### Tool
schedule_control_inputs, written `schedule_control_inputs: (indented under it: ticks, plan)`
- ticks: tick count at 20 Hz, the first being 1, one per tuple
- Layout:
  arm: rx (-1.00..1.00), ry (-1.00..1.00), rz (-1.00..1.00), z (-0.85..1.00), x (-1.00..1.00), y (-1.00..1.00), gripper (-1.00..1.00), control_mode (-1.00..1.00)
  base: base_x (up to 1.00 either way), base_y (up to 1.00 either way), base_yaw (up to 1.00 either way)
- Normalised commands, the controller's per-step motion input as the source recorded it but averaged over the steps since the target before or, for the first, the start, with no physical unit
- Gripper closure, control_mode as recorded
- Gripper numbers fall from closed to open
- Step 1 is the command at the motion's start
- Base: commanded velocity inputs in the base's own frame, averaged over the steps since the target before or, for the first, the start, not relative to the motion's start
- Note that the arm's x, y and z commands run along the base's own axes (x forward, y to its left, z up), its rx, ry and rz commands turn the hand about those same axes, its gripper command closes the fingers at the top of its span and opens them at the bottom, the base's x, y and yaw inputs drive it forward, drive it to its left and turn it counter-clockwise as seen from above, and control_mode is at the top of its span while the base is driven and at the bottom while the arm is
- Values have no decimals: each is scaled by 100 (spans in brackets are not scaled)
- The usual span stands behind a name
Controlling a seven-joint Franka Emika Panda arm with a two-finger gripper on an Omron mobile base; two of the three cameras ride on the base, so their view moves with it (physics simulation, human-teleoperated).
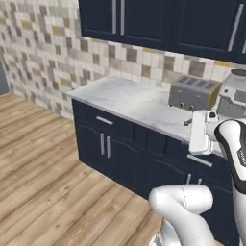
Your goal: Four empty soda cans are scattered around the kitchen. Gather all the cans and cluster them next to the stove for recycling.
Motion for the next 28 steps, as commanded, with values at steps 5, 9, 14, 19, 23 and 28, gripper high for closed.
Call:
schedule_control_inputs:
  ticks: [5,9,14,19,23,28]
  plan:
    - [0,0,0,0,0,0,-100,100,0,71,32]
    - [0,0,0,0,0,0,-100,100,0,68,33]
    - [0,0,0,0,0,0,-100,100,0,66,33]
    - [0,0,0,0,0,0,-100,100,0,66,33]
    - [0,0,0,0,0,0,-100,100,0,64,33]
    - [0,0,0,0,0,0,-100,100,29,54,23]
